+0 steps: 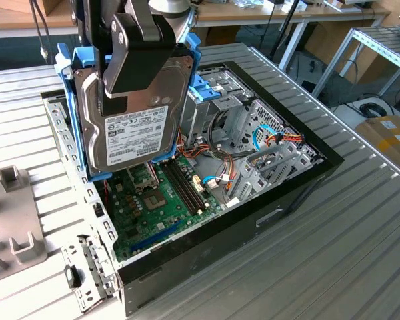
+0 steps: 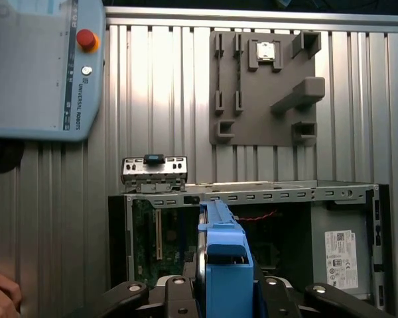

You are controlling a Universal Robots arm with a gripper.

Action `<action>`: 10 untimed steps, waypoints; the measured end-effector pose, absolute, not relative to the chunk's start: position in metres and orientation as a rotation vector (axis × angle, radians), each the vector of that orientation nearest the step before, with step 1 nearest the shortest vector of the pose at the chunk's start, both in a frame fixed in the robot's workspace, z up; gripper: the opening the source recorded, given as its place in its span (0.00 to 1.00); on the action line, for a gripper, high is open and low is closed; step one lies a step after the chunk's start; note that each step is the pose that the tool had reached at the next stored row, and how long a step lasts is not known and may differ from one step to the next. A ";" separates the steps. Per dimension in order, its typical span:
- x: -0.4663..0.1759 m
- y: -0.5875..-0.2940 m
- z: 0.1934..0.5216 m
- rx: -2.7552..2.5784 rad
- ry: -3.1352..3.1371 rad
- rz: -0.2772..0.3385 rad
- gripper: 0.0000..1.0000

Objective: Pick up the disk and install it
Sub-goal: 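Pick up the disk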

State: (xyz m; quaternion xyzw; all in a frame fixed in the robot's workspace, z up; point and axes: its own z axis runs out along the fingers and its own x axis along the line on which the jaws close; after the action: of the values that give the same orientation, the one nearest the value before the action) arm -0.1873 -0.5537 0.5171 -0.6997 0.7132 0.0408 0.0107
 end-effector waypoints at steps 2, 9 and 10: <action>-0.187 -0.554 0.517 -2.183 2.226 0.127 0.37; -0.186 -0.554 0.517 -2.183 2.226 0.127 0.37; -0.186 -0.554 0.517 -2.183 2.226 0.127 0.37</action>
State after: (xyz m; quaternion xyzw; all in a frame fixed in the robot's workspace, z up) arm -0.1856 -0.5539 0.5170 -0.6997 0.7132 0.0408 0.0106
